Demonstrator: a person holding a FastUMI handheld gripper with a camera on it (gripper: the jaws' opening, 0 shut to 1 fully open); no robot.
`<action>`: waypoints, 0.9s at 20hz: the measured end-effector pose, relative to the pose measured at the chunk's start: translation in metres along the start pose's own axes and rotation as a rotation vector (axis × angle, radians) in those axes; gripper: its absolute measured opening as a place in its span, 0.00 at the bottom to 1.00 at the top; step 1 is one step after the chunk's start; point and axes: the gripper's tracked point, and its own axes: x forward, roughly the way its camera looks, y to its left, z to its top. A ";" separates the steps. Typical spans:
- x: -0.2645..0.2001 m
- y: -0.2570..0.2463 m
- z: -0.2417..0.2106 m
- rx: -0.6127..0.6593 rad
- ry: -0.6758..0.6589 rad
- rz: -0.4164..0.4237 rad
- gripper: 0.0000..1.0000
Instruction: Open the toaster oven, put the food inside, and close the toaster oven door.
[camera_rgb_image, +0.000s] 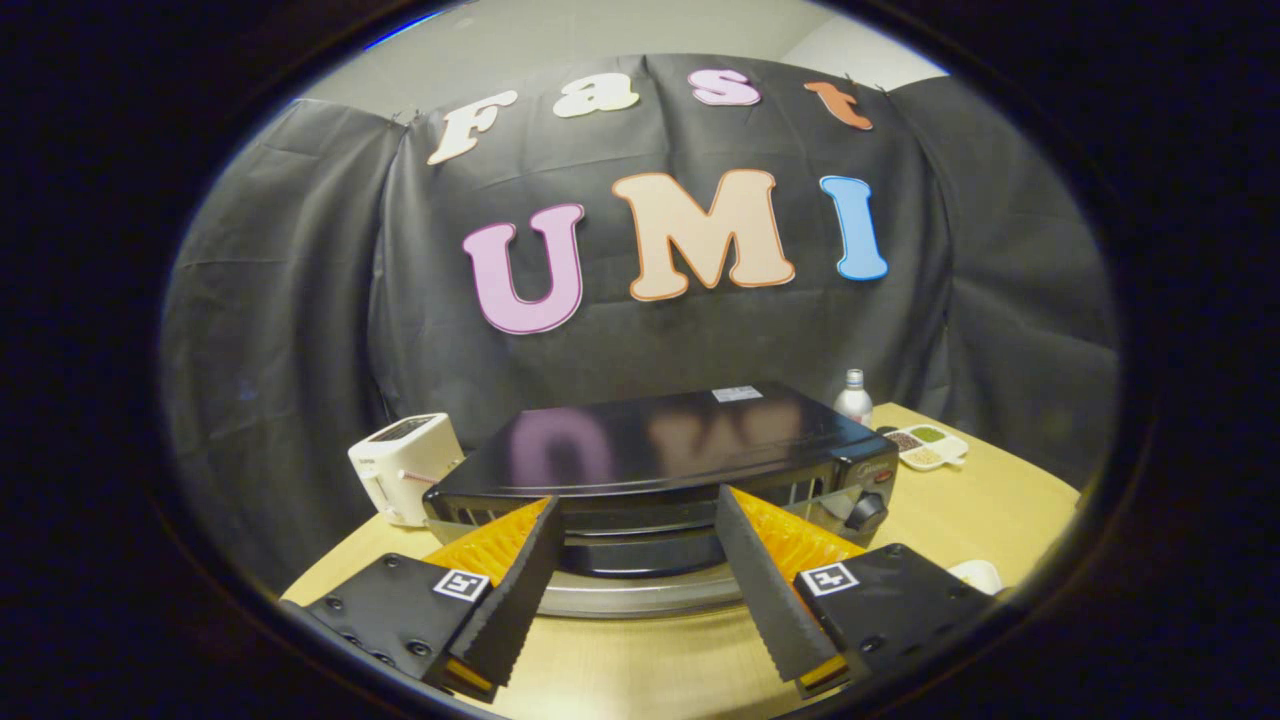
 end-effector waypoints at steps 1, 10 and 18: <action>-0.004 0.000 -0.002 -0.006 0.007 0.001 0.97; -0.054 -0.009 -0.040 -0.024 0.122 0.025 0.97; -0.078 -0.016 -0.071 -0.039 0.208 0.011 0.97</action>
